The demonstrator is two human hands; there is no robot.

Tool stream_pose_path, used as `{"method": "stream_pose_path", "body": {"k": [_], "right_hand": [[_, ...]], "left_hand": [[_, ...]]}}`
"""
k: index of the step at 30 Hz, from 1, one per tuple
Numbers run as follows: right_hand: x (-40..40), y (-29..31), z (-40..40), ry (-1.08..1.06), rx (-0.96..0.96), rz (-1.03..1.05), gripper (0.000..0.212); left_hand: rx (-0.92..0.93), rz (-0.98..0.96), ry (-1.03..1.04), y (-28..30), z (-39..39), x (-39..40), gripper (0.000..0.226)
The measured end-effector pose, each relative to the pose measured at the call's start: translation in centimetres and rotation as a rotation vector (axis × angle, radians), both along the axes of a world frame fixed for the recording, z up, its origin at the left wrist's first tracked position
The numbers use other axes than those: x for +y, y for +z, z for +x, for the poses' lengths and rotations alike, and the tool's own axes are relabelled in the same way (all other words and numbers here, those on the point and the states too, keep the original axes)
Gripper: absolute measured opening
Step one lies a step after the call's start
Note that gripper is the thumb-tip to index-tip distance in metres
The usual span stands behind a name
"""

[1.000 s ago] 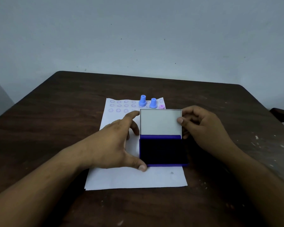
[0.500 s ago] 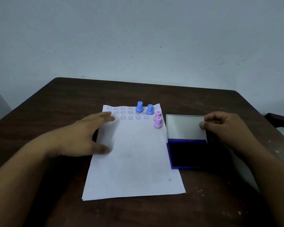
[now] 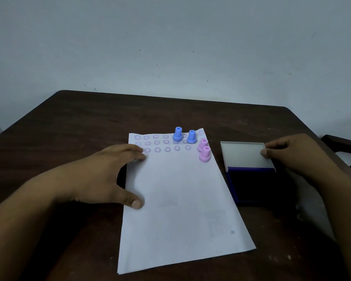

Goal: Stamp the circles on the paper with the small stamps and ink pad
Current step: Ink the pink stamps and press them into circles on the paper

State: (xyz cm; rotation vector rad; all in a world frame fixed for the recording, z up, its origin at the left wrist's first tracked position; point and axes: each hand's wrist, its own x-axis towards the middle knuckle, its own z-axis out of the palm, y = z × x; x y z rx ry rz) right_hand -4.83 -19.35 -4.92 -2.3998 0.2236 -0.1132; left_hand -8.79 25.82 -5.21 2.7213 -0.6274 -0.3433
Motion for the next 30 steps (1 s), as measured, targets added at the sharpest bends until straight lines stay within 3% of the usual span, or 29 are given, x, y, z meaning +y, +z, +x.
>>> {"method": "stream_pose_path", "body": {"k": [5,10,19,21,25,30], "right_hand": [[-0.6,0.4,0.0,-0.035,0.034,-0.059,0.019],[0.0,-0.3,0.4,-0.057,0.059,-0.124,0.011],[0.2,-0.5,0.7,-0.049,0.049,-0.226,0.015],[0.5,-0.3,0.2,-0.03,0.0,-0.281,0.017],[2.7,0.9,-1.0,0.024,-0.273,-0.273,0.015],[9.5,2.6,-1.8,0.295,-0.273,-0.307,0.015]], "left_hand": [[-0.054,-0.036,-0.056,-0.9,0.4,0.0,0.116],[-0.169,-0.115,-0.053,-2.2,1.2,0.9,0.084],[-0.242,-0.146,-0.059,-2.7,1.3,0.5,0.086],[-0.246,-0.147,-0.066,-2.8,1.3,0.3,0.086],[-0.231,-0.129,-0.068,-2.6,1.2,0.2,0.085],[-0.195,-0.128,-0.075,-2.1,0.8,0.0,0.087]]}}
